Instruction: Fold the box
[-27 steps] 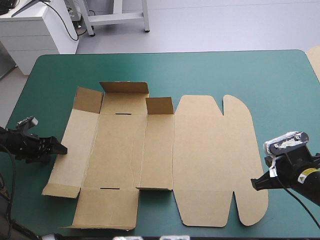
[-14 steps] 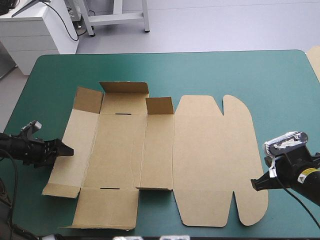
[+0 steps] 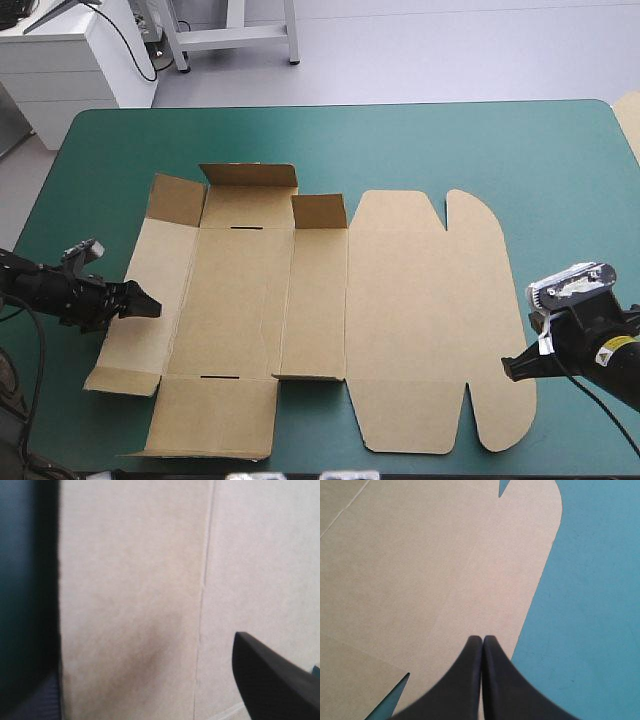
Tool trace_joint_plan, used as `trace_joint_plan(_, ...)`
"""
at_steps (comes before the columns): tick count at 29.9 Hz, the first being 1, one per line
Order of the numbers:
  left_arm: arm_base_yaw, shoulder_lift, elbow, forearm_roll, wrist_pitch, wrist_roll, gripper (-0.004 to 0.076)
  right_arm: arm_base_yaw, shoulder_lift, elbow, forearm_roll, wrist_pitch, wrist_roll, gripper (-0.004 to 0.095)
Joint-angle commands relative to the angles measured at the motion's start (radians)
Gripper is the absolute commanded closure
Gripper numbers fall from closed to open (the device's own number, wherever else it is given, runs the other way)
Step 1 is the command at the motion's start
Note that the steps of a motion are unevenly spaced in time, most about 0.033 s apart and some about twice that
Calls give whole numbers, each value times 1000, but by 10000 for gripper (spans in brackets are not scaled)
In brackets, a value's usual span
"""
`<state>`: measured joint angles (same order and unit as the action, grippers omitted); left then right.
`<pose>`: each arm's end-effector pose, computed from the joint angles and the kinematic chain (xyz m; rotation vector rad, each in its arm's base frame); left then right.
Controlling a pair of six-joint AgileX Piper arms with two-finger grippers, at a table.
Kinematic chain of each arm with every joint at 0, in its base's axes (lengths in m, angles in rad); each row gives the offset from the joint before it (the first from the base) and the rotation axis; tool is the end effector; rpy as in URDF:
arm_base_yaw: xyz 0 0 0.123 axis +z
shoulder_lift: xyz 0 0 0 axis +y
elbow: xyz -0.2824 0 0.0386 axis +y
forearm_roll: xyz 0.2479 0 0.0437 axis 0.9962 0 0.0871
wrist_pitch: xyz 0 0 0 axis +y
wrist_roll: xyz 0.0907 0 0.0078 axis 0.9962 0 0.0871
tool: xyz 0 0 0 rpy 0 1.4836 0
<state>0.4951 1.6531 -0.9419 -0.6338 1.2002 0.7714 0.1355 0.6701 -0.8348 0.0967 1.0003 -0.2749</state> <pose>0.2568 0.0815 0.1978 -0.0526 2.8788 -0.8806 0.1046 0.0217 0.3507 -0.4526 2.2699 0.0500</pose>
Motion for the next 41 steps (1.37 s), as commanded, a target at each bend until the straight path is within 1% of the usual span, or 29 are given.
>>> trace_joint_plan(1,-49,5,22,31,97,-9,160,-6,-1,-25,4,-66,-6,929)
trace_joint_plan(4,-51,5,22,30,97,-9,194,-6,-1,-25,4,-66,-6,929)
trace_joint_plan(8,-51,5,22,13,97,-11,275,-6,-1,-25,7,-66,-6,929)
trace_joint_plan(13,-51,5,16,-9,97,-9,314,-6,-1,-25,11,-66,-6,929)
trace_joint_plan(15,-51,5,16,-19,90,-9,352,-6,-1,-25,13,-66,-6,929)
trace_joint_plan(17,-51,5,16,-27,87,-9,428,-6,-1,-25,13,-64,-6,929)
trace_joint_plan(22,-51,5,16,-78,87,-7,667,-6,-1,-25,13,-64,-6,929)
trace_joint_plan(24,-51,5,16,-107,87,10,731,-6,-1,-25,17,-64,-6,929)
trace_joint_plan(34,-51,5,12,-291,96,36,729,-6,-1,-25,22,-55,-6,929)
trace_joint_plan(41,-155,-7,-65,-239,96,40,729,-6,-1,-25,22,-53,-6,929)
